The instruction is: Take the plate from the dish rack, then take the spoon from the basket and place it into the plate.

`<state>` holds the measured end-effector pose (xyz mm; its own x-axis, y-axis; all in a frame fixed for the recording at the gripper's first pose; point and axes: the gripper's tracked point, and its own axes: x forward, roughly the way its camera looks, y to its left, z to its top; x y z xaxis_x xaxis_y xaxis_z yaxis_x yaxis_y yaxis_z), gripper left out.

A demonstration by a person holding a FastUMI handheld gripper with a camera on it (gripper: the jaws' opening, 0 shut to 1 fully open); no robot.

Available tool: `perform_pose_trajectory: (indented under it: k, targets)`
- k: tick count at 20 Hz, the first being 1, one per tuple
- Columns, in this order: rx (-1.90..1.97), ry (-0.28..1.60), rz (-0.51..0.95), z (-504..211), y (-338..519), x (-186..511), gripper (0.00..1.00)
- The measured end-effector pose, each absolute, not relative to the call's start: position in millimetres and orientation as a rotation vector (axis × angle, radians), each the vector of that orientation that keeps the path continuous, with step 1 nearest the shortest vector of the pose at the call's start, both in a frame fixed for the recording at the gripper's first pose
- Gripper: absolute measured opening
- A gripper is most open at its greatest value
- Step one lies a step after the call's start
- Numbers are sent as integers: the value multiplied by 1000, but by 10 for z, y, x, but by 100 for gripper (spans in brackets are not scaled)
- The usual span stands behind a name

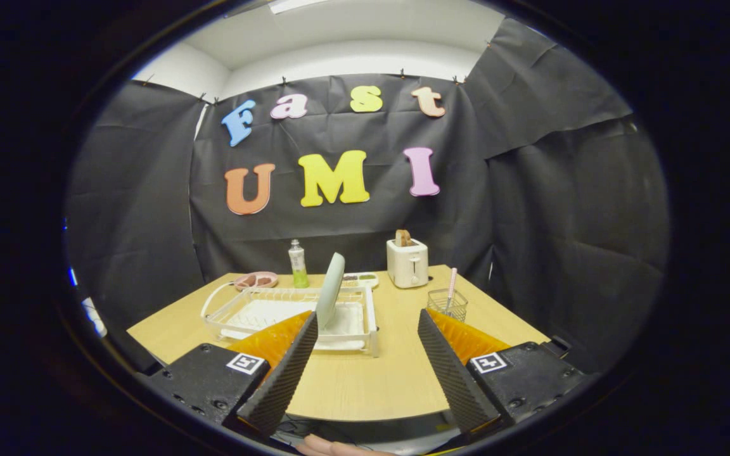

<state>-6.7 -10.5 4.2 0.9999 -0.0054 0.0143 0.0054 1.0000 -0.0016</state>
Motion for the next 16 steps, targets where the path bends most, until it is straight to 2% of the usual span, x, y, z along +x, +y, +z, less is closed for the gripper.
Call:
perform_pose_trajectory:
  k: [8,16]
  targets:
    - [-27,-8,-10,105,-157,58,100]
    - [-76,42,-6,601,-70,678,100]
